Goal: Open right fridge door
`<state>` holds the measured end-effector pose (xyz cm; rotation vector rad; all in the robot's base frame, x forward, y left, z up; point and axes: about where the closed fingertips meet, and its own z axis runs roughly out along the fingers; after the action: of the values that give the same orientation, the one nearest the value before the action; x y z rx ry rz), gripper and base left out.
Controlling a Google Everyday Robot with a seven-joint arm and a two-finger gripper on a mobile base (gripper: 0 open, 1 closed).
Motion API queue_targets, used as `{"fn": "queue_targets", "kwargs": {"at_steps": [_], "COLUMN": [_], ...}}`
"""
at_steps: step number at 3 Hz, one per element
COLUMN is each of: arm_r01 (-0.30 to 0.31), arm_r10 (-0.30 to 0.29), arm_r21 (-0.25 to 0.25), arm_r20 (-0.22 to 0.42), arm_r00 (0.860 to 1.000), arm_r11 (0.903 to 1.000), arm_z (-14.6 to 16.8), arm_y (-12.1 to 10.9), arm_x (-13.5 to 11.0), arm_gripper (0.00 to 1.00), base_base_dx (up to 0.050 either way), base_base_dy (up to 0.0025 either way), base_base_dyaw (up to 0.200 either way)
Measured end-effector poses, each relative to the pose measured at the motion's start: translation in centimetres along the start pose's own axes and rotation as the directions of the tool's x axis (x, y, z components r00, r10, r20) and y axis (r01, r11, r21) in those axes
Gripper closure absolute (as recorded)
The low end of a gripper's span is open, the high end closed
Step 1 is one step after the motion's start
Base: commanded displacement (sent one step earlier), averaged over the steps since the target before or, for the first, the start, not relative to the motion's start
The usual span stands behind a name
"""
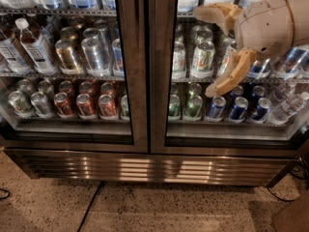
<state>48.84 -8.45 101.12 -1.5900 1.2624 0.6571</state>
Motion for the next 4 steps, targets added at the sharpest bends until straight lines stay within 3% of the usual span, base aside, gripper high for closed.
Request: {"fn": "queue_targets", "kwargs": {"at_steps": [1, 2, 3, 4], "arm_r01": [0.000, -0.019, -0.019, -0.024], "arm_r10": [0.013, 0.037, 0.037, 0.023], "arm_r21": [-0.058, -0.065, -0.065, -0.002], "arm_r20": [0.223, 0.278, 0.278, 0.290], "arm_r00": [0.975, 0.960, 0.960, 0.957], "arm_r11": [0.9983, 0.9977, 0.9977, 0.9997], "arm_z": [0.46, 0.73, 0.73, 0.73], "arm_y": [0.40, 0.09, 0.09, -0.20], "arm_x": [-0.11, -0.49, -0.49, -0.63], "arm_gripper": [0.00, 0.00, 0.00, 0.00], "base_base_dx": [0.000, 0.000, 0.000, 0.000], "base_base_dy": [0.00000, 0.00000, 0.00000, 0.00000], "base_base_dyaw": [0.000, 0.000, 0.000, 0.000]}}
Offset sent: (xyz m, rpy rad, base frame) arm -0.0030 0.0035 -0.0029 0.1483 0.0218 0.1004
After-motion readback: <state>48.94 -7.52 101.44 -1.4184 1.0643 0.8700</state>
